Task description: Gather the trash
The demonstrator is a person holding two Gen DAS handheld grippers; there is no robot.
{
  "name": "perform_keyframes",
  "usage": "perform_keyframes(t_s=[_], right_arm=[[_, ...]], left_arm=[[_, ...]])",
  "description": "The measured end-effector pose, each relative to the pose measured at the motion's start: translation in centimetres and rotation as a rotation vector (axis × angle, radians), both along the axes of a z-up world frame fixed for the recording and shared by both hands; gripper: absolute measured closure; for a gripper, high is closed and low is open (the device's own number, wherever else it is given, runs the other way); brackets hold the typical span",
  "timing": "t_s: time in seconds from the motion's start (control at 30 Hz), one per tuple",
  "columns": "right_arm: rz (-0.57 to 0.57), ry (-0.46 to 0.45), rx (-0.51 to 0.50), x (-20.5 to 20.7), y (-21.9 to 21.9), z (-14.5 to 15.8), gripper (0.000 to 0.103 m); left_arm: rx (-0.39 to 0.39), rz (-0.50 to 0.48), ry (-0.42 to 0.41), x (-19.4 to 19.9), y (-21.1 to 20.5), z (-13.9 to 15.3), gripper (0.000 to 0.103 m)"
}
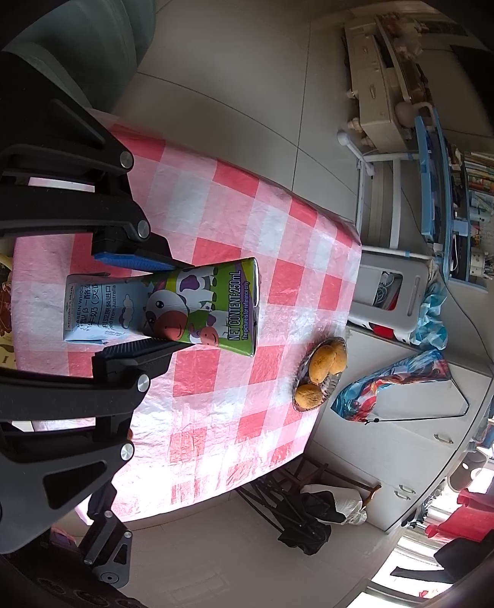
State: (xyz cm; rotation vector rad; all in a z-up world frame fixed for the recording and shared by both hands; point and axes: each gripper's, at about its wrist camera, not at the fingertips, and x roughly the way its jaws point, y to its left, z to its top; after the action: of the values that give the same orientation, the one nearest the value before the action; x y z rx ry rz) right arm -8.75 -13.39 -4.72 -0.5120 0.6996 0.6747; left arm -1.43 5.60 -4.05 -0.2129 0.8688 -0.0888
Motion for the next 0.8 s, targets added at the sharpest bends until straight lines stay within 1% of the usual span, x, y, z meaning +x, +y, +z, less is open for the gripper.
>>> perform_keyframes(t_s=[0.2, 0.37, 0.8], right_arm=[[0.040, 0.015, 0.005, -0.8, 0.2, -0.1, 0.086], [0.070, 0.043, 0.003, -1.4, 0.2, -0.4, 0.086], [0.161, 0.129, 0.008, -3.1, 1.4, -1.0, 0.086]], left_arm=[[0.017, -0.007, -0.003, -0.4, -0.1, -0.6, 0.073], [0.041, -0.012, -0.024, -0.9, -0.8, 0.3, 0.073], [0.091, -0.038, -0.048, -1.8, -2.0, 1.2, 0.073]])
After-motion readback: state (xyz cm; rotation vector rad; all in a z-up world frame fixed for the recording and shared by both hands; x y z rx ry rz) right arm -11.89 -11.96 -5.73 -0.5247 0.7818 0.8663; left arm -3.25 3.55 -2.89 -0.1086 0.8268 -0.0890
